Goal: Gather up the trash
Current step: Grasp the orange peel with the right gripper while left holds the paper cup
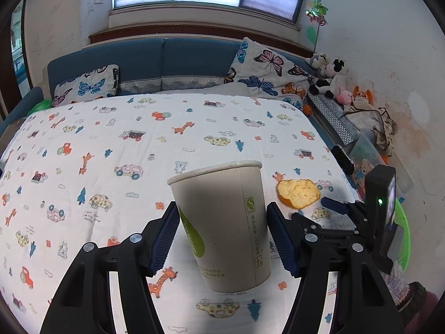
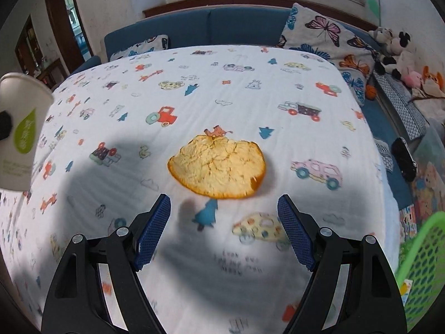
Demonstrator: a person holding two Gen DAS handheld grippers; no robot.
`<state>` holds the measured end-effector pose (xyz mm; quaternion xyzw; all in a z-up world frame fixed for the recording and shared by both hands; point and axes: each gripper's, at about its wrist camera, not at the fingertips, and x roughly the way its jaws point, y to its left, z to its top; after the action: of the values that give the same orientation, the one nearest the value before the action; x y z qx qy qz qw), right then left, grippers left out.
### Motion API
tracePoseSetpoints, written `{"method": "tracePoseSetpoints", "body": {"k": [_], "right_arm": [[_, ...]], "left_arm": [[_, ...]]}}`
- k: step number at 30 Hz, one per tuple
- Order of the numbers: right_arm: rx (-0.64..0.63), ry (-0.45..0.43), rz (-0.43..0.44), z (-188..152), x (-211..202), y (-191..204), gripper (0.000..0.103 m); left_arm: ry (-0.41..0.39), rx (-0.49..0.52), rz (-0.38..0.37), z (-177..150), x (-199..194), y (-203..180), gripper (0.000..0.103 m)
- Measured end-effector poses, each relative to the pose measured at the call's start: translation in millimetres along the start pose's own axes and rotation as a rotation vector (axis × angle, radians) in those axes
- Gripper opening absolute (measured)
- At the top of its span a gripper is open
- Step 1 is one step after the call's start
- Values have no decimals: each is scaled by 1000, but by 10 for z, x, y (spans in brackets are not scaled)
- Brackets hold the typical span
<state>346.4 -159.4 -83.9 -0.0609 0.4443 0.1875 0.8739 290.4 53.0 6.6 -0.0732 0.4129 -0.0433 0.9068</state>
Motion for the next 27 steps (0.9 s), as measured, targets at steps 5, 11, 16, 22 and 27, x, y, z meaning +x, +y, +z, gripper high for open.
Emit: {"method": "tracePoseSetpoints", "body": {"k": [5, 11, 16, 22, 27], "right_arm": [[12, 0, -6, 65, 110, 24, 76], [-36, -10, -55, 93, 171, 102, 70], [-44, -15, -65, 94, 165, 129, 61], [-20, -27, -30, 77, 57, 99, 50], [-10, -40, -14, 7, -81, 74, 49]], "left_arm": [[11, -5, -1, -18, 48, 37, 62], [18, -1, -8, -24, 83, 28, 62], [21, -2, -11, -40, 95, 21, 62], [24, -3, -14, -59, 109, 12, 62], [19, 6, -20, -84, 83, -43, 62]]}}
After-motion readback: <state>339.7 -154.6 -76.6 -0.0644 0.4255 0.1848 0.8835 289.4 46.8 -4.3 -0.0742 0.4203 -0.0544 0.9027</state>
